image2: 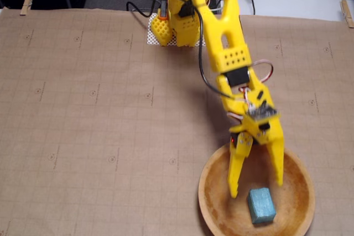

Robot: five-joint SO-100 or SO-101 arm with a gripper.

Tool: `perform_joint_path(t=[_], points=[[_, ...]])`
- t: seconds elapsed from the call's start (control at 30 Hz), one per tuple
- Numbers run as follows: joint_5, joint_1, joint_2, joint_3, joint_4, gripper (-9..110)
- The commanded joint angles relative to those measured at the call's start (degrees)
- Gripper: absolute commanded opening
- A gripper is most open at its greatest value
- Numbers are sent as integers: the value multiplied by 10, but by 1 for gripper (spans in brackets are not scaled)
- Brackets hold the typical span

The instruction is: Grasp a blue block and put it in the bowl.

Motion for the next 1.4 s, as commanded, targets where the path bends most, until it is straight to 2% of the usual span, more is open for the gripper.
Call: perform_joint_path(t=[0.0, 0.2, 0.63, 1.03, 1.2, 1.37], points=[[-5, 4, 135, 28, 4, 35], [-5, 6, 273, 96, 85, 35], [-5, 8, 638, 207, 352, 34], [-5, 91, 896, 247, 582, 15], [-6, 112, 954, 249, 665, 5], [-18, 127, 980, 250, 715, 0]])
